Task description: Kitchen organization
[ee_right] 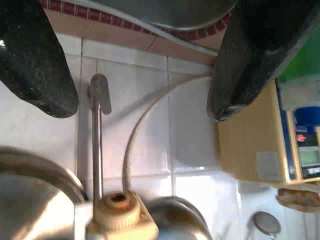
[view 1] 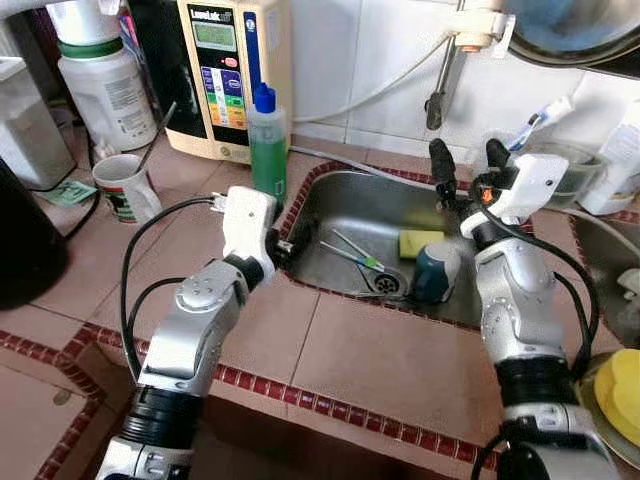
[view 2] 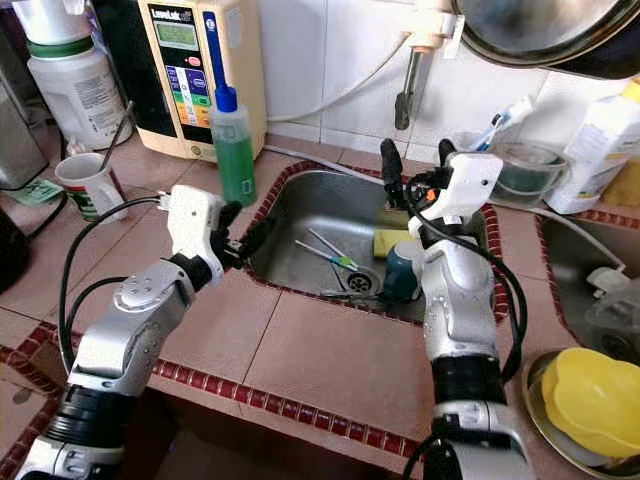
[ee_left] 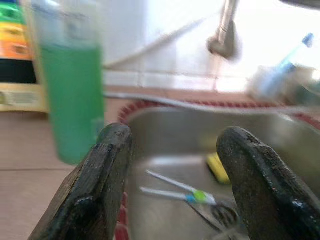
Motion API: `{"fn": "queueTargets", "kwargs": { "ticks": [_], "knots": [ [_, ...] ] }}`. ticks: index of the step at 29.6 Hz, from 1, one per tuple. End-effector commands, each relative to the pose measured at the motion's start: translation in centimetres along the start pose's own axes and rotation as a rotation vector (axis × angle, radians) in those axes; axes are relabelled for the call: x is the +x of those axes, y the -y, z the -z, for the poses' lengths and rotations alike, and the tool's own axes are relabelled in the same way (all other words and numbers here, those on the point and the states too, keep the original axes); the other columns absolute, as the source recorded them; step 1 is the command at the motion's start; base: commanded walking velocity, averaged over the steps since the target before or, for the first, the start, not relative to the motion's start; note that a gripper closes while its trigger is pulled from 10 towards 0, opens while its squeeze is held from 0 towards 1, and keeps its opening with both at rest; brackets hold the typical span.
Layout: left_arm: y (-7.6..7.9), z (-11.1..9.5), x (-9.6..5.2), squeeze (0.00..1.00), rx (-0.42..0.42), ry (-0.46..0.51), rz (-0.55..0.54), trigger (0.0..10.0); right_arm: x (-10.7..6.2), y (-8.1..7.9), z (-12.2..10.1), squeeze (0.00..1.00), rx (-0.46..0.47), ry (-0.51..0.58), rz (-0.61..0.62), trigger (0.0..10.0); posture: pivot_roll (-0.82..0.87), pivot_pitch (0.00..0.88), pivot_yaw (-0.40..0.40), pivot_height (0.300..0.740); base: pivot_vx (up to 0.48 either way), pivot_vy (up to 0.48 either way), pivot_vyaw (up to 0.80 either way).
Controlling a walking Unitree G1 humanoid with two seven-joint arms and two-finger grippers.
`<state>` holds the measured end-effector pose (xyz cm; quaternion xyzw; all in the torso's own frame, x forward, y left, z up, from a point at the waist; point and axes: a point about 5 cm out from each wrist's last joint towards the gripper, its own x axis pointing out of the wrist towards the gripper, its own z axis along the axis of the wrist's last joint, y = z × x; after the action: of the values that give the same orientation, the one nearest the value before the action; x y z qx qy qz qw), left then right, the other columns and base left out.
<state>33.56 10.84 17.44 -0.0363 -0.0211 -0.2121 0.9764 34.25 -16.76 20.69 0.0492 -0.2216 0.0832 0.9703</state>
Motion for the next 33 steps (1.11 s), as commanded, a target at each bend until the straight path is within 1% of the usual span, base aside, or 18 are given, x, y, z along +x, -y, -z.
{"fn": "queueTargets", "kwargs": {
  "ticks": [1, 2, 3, 5, 7, 10, 12, 13, 16, 19, 20, 21, 25, 31, 33],
  "knots": [
    [-0.2, -0.6, 0.4, 0.0, 0.009, 0.034, -0.025, 10.0, -0.2, -0.3, -0.3, 1.0, -0.017, 0.001, 0.0, 10.0, 0.02, 0.0, -0.018, 0.74, 0.0, 0.0, 0.0],
    [-0.1, -0.6, 0.6, 0.0, 0.011, 0.05, -0.028, 10.0, -0.6, -0.7, -0.3, 1.0, -0.019, 0.0, 0.009, 10.0, 0.01, 0.0, -0.013, 0.74, 0.0, 0.0, 0.0],
    [-0.1, -0.6, 0.6, 0.0, 0.011, 0.05, -0.028, 10.0, -0.6, -0.7, -0.3, 1.0, -0.019, 0.0, 0.009, 10.0, 0.01, 0.0, -0.013, 0.74, 0.0, 0.0, 0.0],
    [-0.2, -0.7, 0.9, 0.0, 0.003, 0.07, -0.042, 10.0, -1.2, -1.3, -0.4, 1.0, -0.022, -0.004, 0.013, 10.0, 0.01, 0.0, -0.003, 0.74, 0.0, 0.0, 0.0],
    [-0.4, -0.8, 1.0, 0.0, 0.006, 0.082, -0.056, 10.0, -1.4, -1.6, -0.5, 1.0, -0.023, -0.006, 0.014, 10.0, 0.0, 0.0, 0.003, 0.74, 0.0, 0.0, 0.0],
    [-0.2, -0.9, 1.3, 0.0, -0.046, 0.077, -0.002, 10.0, -1.8, -2.1, -0.6, 1.0, -0.051, -0.007, 0.016, 10.0, -0.02, 0.0, 0.02, 0.74, 0.0, 0.0, 0.0],
    [-0.2, -0.9, 1.5, 0.0, -0.028, 0.076, 0.014, 10.0, -2.1, -2.1, -0.9, 1.0, -0.066, -0.007, 0.029, 10.0, -0.02, 0.0, 0.025, 0.74, 0.0, 0.0, 0.0],
    [-0.3, -1.0, 1.6, 0.0, -0.004, 0.088, 0.014, 10.0, -2.4, -2.0, -1.1, 1.0, -0.081, -0.008, 0.044, 10.0, -0.02, 0.0, 0.029, 0.74, 0.0, 0.0, 0.0],
    [-0.4, -1.4, 1.6, 0.0, 0.027, 0.108, 0.004, 10.0, -2.7, -1.9, -1.4, 1.0, -0.088, -0.007, 0.058, 10.0, -0.02, 0.0, 0.029, 0.74, 0.0, 0.0, 0.0],
    [-0.8, -1.9, 1.2, 0.0, 0.017, 0.143, -0.013, 10.0, -2.9, -1.8, -1.7, 1.0, -0.101, -0.01, 0.085, 10.0, -0.02, 0.0, 0.028, 0.74, 0.0, 0.0, 0.0],
    [-0.8, -2.0, 1.0, 0.0, 0.014, 0.152, -0.016, 10.0, -3.0, -1.8, -1.7, 0.79, -0.1, -0.012, 0.087, 10.0, -0.02, 0.0, 0.024, 0.74, 0.0, 0.0, 0.0],
    [-0.9, -2.0, 0.9, 0.0, 0.009, 0.161, -0.02, 10.0, -3.0, -1.8, -1.7, 0.0, -0.1, -0.016, 0.089, 10.0, -0.02, 0.0, 0.024, 0.74, 0.0, 0.0, 0.0],
    [-1.4, -1.7, 0.1, 0.0, -0.011, 0.17, -0.058, 10.0, -3.0, -2.3, -1.6, 0.0, -0.099, -0.029, 0.08, 10.0, 0.0, 0.0, 0.007, 0.74, 0.0, 0.0, 0.0],
    [-1.4, -1.9, -0.4, 0.0, 0.004, 0.187, -0.067, 10.0, -2.9, -2.5, -1.4, 0.0, -0.106, -0.047, 0.059, 10.0, 0.02, 0.0, -0.014, 0.74, 0.0, 0.0, 0.0],
    [-1.6, -1.9, -0.6, 0.0, 0.011, 0.185, -0.078, 10.0, -2.8, -2.6, -1.3, 0.0, -0.109, -0.054, 0.052, 10.0, 0.02, 0.0, -0.017, 0.74, 0.0, 0.0, 0.0]
  ]
}}
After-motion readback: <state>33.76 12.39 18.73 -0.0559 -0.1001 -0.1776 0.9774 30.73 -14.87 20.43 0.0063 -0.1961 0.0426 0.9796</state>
